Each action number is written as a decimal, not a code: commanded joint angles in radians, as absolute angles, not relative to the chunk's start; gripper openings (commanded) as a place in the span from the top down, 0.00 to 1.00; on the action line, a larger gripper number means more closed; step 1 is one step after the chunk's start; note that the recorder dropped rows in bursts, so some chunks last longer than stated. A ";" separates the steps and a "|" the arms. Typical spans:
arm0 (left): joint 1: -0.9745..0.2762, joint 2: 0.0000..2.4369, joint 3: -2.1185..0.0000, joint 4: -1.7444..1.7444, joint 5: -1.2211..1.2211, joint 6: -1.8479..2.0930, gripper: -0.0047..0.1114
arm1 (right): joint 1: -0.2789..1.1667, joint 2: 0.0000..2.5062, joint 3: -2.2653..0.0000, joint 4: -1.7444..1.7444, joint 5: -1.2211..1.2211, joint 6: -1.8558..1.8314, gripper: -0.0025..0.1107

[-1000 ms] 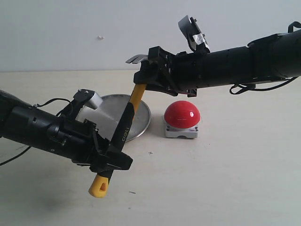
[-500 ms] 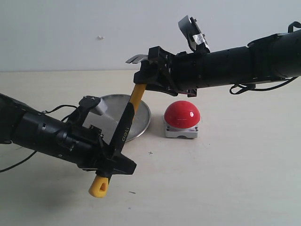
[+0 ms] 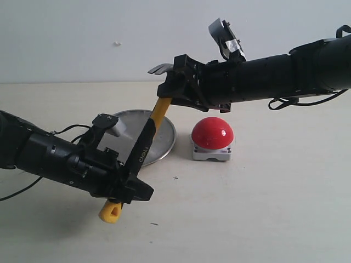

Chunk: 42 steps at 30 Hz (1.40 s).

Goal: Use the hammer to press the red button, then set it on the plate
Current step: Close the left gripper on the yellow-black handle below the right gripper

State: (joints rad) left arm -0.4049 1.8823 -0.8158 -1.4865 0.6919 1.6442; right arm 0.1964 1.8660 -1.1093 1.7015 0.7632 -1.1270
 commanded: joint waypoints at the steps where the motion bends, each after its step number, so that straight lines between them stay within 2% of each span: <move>1: -0.409 1.879 -0.814 -1.497 0.682 1.648 0.96 | 0.198 1.855 -1.124 1.744 0.812 -1.123 0.98; 4: -0.409 1.877 -0.814 -1.511 0.682 1.646 0.96 | 0.198 1.855 -1.124 1.744 0.787 -1.123 0.98; 6: -0.409 1.869 -0.814 -1.511 0.674 1.646 0.90 | 0.198 1.855 -1.124 1.744 0.781 -1.123 0.98; 8: -0.409 1.860 -0.814 -1.513 0.674 1.645 0.73 | 0.198 1.855 -1.124 1.744 0.780 -1.123 0.98; 9: -0.409 1.855 -0.816 -1.513 0.674 1.645 0.60 | 0.198 1.855 -1.124 1.744 0.780 -1.123 0.98; 11: -0.409 1.839 -0.816 -1.513 0.674 1.640 0.52 | 0.198 1.855 -1.124 1.744 0.780 -1.131 0.98; 26: -0.407 1.830 -0.816 -1.491 0.633 1.613 0.52 | 0.198 1.855 -1.124 1.744 0.789 -1.131 0.98; 29: -0.407 1.830 -0.816 -1.489 0.633 1.613 0.65 | 0.198 1.855 -1.124 1.744 0.789 -1.136 0.98; 32: -0.407 1.830 -0.816 -1.487 0.633 1.611 0.93 | 0.198 1.855 -1.124 1.744 0.789 -1.136 0.98; 33: -0.407 1.830 -0.816 -1.485 0.633 1.616 0.96 | 0.198 1.855 -1.124 1.744 0.789 -1.136 0.98; 39: -0.400 1.827 -0.816 -1.467 0.634 1.618 0.96 | 0.198 1.855 -1.124 1.744 0.787 -1.133 0.98; 42: -0.387 1.819 -0.816 -1.469 0.634 1.618 0.96 | 0.198 1.855 -1.124 1.744 0.787 -1.123 0.95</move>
State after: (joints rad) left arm -0.4006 1.8348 -0.8158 -1.4691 0.6397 1.6217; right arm 0.1964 1.8660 -1.1093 1.7018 0.7461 -1.1293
